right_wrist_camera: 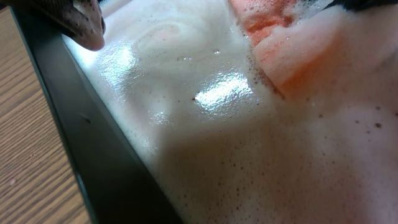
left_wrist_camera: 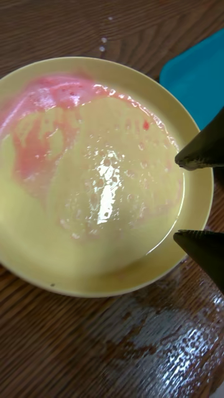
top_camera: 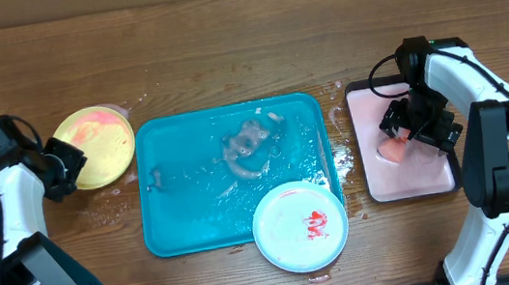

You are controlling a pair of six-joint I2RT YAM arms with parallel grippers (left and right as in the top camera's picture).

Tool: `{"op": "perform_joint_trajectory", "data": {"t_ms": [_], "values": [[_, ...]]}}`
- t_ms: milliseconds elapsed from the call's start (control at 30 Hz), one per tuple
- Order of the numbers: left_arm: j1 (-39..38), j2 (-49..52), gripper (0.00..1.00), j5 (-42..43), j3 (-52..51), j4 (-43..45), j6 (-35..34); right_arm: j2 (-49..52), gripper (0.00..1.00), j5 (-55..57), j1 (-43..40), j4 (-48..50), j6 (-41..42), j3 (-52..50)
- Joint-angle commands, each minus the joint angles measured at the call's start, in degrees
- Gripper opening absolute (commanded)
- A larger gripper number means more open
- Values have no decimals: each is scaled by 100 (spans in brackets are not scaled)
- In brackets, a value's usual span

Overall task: Clean dirty plates on tray and stack at the side
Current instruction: 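Move the left gripper back over the tray toward the white plate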

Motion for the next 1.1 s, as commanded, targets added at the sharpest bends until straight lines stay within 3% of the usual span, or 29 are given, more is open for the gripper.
{"op": "perform_joint_trajectory", "data": {"t_ms": [0,167,300,533,567,600,633,667,700,900,1000,1067], "values": [[-146,-35,28,70,162,-138,142,293,100,-310,81,59,50,-146],[-769,-203,24,61,407,-452,708,293,100,-310,81,63,50,-146],[-1670,-404,28,-85,568,-822,1104,293,100,-310,81,63,50,-146],[-3458,-448,35,-63,546,-1598,1187,291,100,-310,81,61,46,-146],[-3657,-446,41,-63,546,-1648,1255,293,100,-313,81,63,7,-146],[-3912,-446,55,-63,546,-1694,1338,291,100,-310,81,63,-26,-146],[-4181,-446,82,-63,546,-1718,1421,293,100,-308,81,63,-37,-146],[-4398,-444,95,-68,546,-1716,1552,293,100,-308,81,63,-37,-146],[-4579,-435,100,-68,544,-1698,1668,293,100,-308,81,63,-37,-146],[-5394,-201,100,-76,535,-1547,1779,293,100,-310,81,61,-33,-146],[-5480,-7,83,-179,527,-1547,1886,293,100,-308,81,46,-35,-144],[-5477,144,83,-199,516,-1547,1886,289,100,-282,81,-33,-55,-131]]}}
